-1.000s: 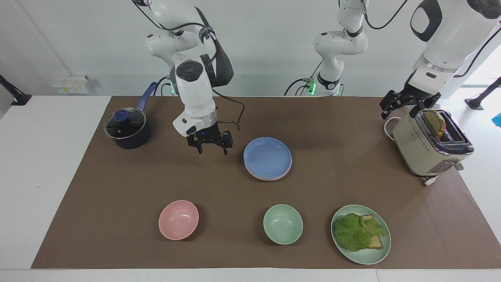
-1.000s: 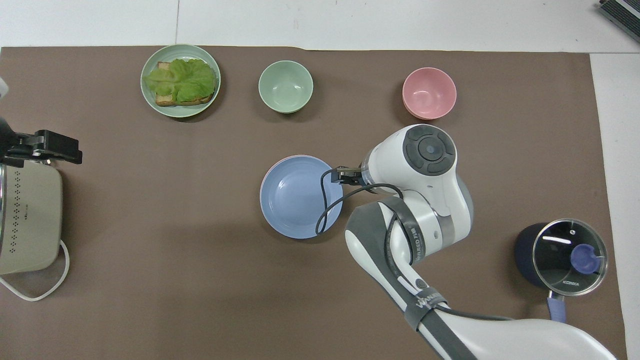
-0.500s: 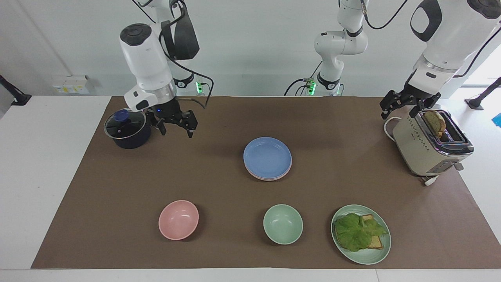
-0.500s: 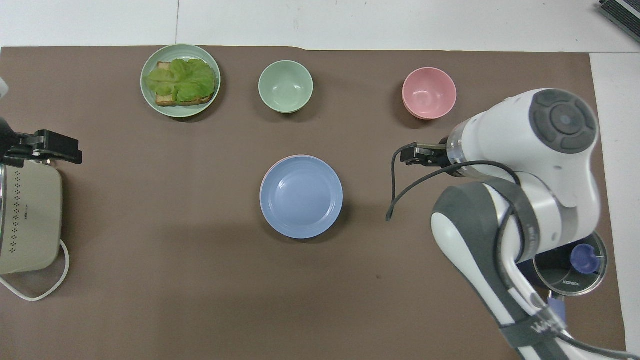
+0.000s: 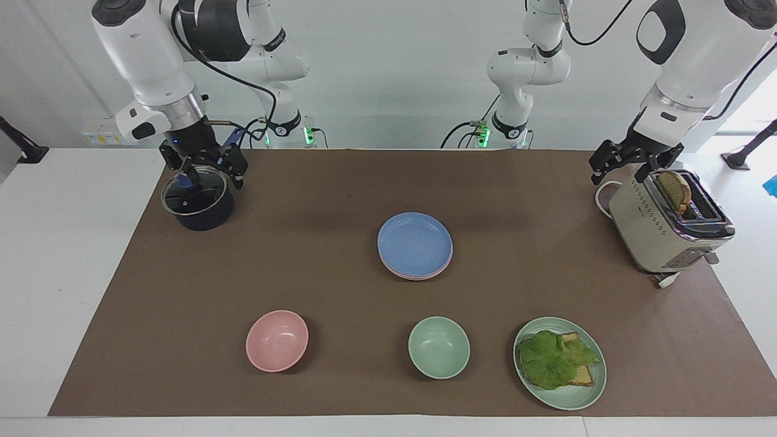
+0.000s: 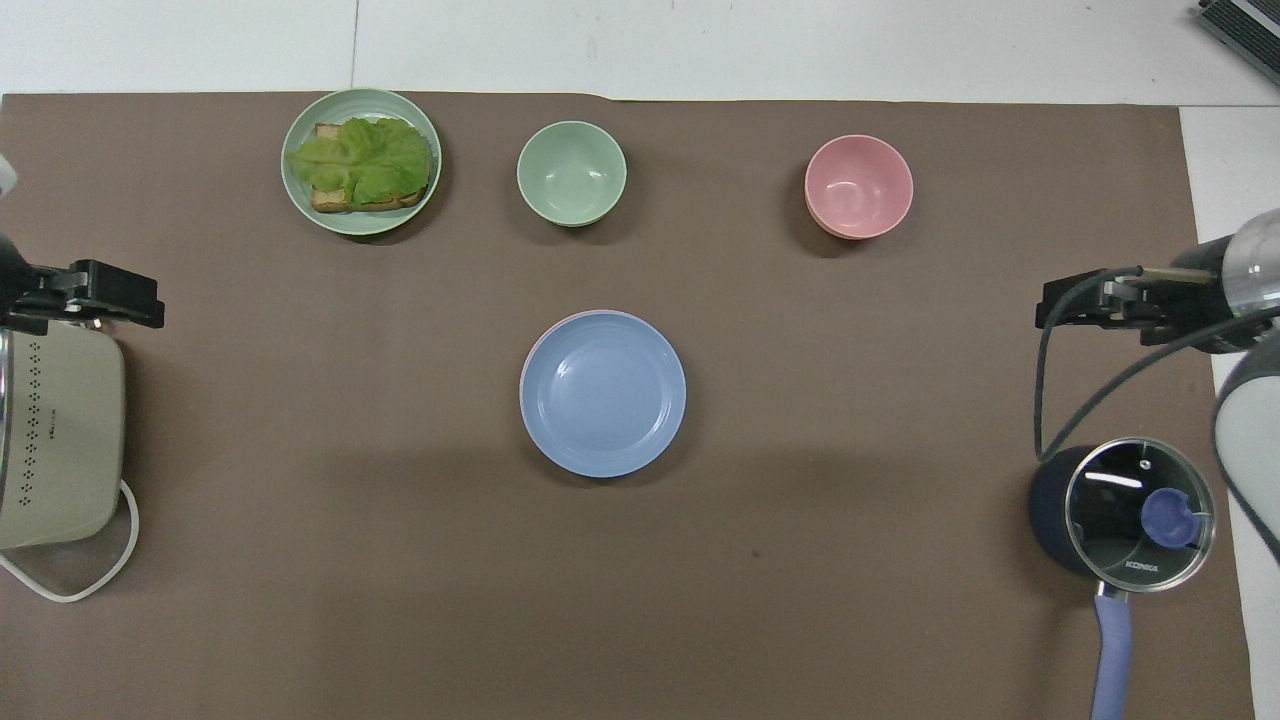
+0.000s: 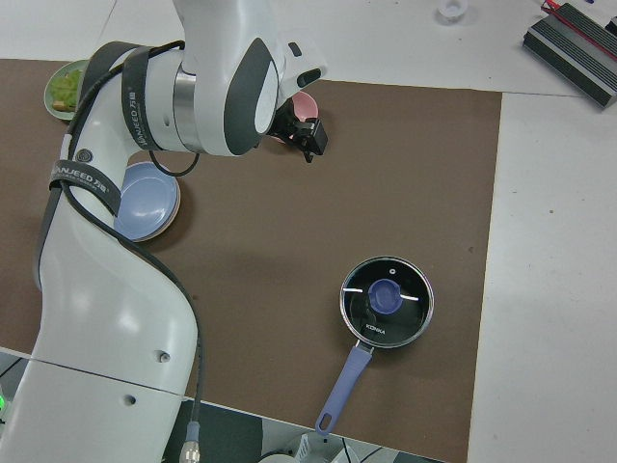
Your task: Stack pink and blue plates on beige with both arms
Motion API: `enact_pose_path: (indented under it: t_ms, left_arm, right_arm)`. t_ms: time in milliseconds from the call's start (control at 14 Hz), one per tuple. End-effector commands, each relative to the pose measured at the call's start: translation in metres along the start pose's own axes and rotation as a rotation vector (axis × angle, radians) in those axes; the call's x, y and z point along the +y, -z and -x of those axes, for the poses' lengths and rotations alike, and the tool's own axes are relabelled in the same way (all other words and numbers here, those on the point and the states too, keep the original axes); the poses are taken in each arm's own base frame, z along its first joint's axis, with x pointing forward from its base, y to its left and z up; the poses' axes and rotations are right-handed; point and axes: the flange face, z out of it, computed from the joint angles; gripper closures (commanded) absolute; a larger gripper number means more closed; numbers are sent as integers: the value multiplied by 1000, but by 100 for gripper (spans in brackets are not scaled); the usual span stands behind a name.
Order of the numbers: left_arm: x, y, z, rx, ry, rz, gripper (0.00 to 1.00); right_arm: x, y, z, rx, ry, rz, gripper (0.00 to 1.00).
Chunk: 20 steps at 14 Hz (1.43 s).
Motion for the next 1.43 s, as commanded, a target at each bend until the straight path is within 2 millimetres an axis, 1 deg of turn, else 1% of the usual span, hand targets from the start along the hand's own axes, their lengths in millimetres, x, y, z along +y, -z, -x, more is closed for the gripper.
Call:
enact_pose_path:
  t_ms: [0, 71, 143, 286, 500, 857, 1000, 1071, 1357]
  left_arm:
    - [-1, 5, 3, -1, 8, -7, 0]
    - [-1, 5, 3, -1, 8, -9, 0]
    - [-1, 5, 3, -1, 8, -9, 0]
    - [-1, 5, 3, -1, 8, -9, 0]
    - [-1, 5, 3, -1, 8, -9, 0]
    - [-1, 5, 3, -1, 8, -9, 0]
    - [-1, 5, 3, -1, 8, -9, 0]
    - [-1, 5, 3, -1, 8, -7, 0]
    - [-1, 5, 3, -1, 8, -7, 0]
  right_arm:
    - [15, 28, 3, -22, 26, 40, 0]
    - [20, 35, 6, -34, 44, 46, 0]
    - [21, 43, 12, -34, 55, 48, 0]
    - [21, 53, 20, -18, 60, 44, 0]
    - [19, 54, 21, -20, 63, 37, 0]
    - [13, 60, 34, -37, 80, 53, 0]
    - [15, 59, 37, -46, 136, 82, 0]
    - [20, 60, 35, -37, 167, 86, 0]
    - [18, 60, 32, -20, 149, 70, 0]
